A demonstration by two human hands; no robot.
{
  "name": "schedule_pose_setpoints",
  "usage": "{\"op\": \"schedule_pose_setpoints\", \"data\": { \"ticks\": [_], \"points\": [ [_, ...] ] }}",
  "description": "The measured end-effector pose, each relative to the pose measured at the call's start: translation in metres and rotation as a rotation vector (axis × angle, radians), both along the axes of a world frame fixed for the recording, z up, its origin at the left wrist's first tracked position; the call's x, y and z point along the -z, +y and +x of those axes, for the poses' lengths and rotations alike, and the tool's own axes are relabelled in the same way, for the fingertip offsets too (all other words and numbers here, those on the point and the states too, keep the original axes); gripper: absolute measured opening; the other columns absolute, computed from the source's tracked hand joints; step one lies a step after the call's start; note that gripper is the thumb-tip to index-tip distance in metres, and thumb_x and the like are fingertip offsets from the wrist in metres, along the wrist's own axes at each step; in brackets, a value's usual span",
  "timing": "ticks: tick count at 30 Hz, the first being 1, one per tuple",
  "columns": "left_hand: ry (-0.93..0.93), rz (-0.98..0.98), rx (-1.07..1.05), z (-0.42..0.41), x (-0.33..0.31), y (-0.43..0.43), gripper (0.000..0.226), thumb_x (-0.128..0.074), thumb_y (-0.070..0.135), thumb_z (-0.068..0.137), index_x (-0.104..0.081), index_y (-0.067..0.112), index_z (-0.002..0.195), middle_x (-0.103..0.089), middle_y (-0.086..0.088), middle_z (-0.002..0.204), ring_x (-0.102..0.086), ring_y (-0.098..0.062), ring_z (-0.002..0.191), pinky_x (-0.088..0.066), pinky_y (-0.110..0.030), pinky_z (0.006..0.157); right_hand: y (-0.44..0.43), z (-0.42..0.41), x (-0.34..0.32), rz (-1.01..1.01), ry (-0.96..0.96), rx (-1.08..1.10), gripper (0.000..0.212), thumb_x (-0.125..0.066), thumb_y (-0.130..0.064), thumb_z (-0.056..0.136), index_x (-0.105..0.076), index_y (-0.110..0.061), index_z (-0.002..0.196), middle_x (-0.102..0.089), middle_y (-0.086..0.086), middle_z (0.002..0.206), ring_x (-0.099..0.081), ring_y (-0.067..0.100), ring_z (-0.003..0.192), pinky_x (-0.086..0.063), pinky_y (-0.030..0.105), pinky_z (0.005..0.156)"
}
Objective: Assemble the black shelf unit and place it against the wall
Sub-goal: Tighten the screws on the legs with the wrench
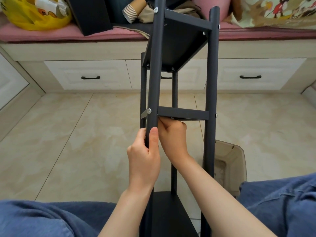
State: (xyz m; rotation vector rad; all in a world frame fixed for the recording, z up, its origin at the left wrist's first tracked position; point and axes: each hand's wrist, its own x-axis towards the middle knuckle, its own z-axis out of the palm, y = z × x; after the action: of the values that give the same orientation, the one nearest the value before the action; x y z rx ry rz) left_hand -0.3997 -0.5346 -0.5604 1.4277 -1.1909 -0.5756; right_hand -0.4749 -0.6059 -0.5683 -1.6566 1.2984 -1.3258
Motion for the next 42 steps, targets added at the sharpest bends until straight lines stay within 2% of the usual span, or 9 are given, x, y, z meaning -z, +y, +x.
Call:
{"op": "schedule_pose_setpoints", "data": {
  "ticks": [5,7,10,15,23,28,31,34,42],
  "points": [
    [-0.008,-0.014,-0.002,0.000,-0.001,-0.001,0.039,-0.038,0.059,0.094,-0.051,0.028,0.074,-0.053,0.015,0.056,-0.048,-0.005,0.049,-0.037,-0.013,0.048,0.015,-0.023,-0.015,0.309,0.224,-0.098,0.030,-0.053,-0.017,0.101,-0.072,-0.006,0.081,-0.069,-0.004,0.066,-0.064,-0.003,0.063,-0.040,0.001,0.060],
    [-0.020,-0.008,-0.008,-0.001,-0.001,-0.001,0.044,-0.039,0.059,0.094,-0.049,0.023,0.071,-0.051,0.010,0.057,-0.046,-0.006,0.049,-0.036,-0.015,0.047,0.022,-0.034,-0.026,0.422,0.378,-0.151,0.027,-0.051,-0.020,0.102,-0.072,-0.008,0.090,-0.071,0.001,0.072,-0.068,0.004,0.066,-0.047,0.007,0.065],
    [-0.010,0.001,-0.021,0.001,-0.002,0.000,0.038,-0.044,0.056,0.094,-0.048,0.027,0.069,-0.051,0.010,0.056,-0.045,-0.005,0.049,-0.036,-0.014,0.046,0.032,-0.048,-0.051,0.427,0.638,-0.178,0.025,-0.048,-0.021,0.101,-0.068,-0.010,0.089,-0.069,0.007,0.078,-0.069,0.021,0.072,-0.060,0.036,0.074],
    [0.001,0.010,-0.022,0.003,-0.002,0.001,0.033,-0.051,0.054,0.093,-0.050,0.031,0.069,-0.049,0.005,0.054,-0.043,-0.007,0.046,-0.034,-0.014,0.045,0.038,-0.078,-0.093,0.390,0.785,-0.134,0.028,-0.049,-0.025,0.097,-0.068,-0.013,0.081,-0.065,0.004,0.076,-0.062,0.024,0.068,-0.055,0.035,0.064],
    [0.020,0.058,-0.032,0.009,0.006,0.004,0.028,-0.067,0.027,0.096,-0.053,0.022,0.071,-0.044,0.004,0.051,-0.039,-0.007,0.043,-0.033,-0.018,0.039,-0.011,-0.118,-0.124,0.434,0.488,-0.045,0.032,-0.057,-0.022,0.093,-0.070,-0.017,0.064,-0.062,-0.002,0.078,-0.051,0.015,0.072,-0.039,0.026,0.059],
    [0.004,0.070,-0.043,0.011,0.008,0.003,0.024,-0.067,0.019,0.095,-0.055,0.017,0.074,-0.043,0.006,0.052,-0.038,-0.009,0.045,-0.033,-0.022,0.041,-0.035,-0.130,-0.122,0.574,0.064,-0.161,0.033,-0.058,-0.029,0.097,-0.073,-0.019,0.069,-0.065,-0.002,0.112,-0.057,0.019,0.100,-0.047,0.031,0.081],
    [0.011,0.063,-0.034,0.010,0.010,0.002,0.023,-0.067,0.020,0.094,-0.055,0.020,0.074,-0.043,0.008,0.052,-0.038,-0.008,0.045,-0.033,-0.021,0.041,-0.044,-0.123,-0.116,0.607,-0.159,-0.250,0.033,-0.058,-0.027,0.096,-0.074,-0.020,0.068,-0.069,-0.002,0.101,-0.066,0.021,0.100,-0.053,0.036,0.084],
    [0.004,0.057,-0.030,0.007,0.009,-0.001,0.028,-0.067,0.021,0.094,-0.053,0.026,0.070,-0.042,0.008,0.051,-0.038,-0.009,0.045,-0.033,-0.021,0.041,-0.050,-0.114,-0.112,0.642,-0.359,-0.197,0.037,-0.057,-0.026,0.096,-0.073,-0.020,0.063,-0.064,-0.002,0.083,-0.065,0.016,0.079,-0.054,0.032,0.075],
    [0.081,0.112,-0.015,0.020,0.013,-0.008,0.027,-0.062,0.025,0.098,-0.056,0.030,0.072,-0.043,-0.002,0.056,-0.041,-0.027,0.049,-0.039,-0.041,0.046,-0.050,-0.102,-0.122,0.530,-0.343,-0.292,0.037,-0.056,-0.027,0.098,-0.069,-0.021,0.063,-0.050,0.000,0.080,-0.052,0.014,0.069,-0.046,0.031,0.068]
  ]
}}
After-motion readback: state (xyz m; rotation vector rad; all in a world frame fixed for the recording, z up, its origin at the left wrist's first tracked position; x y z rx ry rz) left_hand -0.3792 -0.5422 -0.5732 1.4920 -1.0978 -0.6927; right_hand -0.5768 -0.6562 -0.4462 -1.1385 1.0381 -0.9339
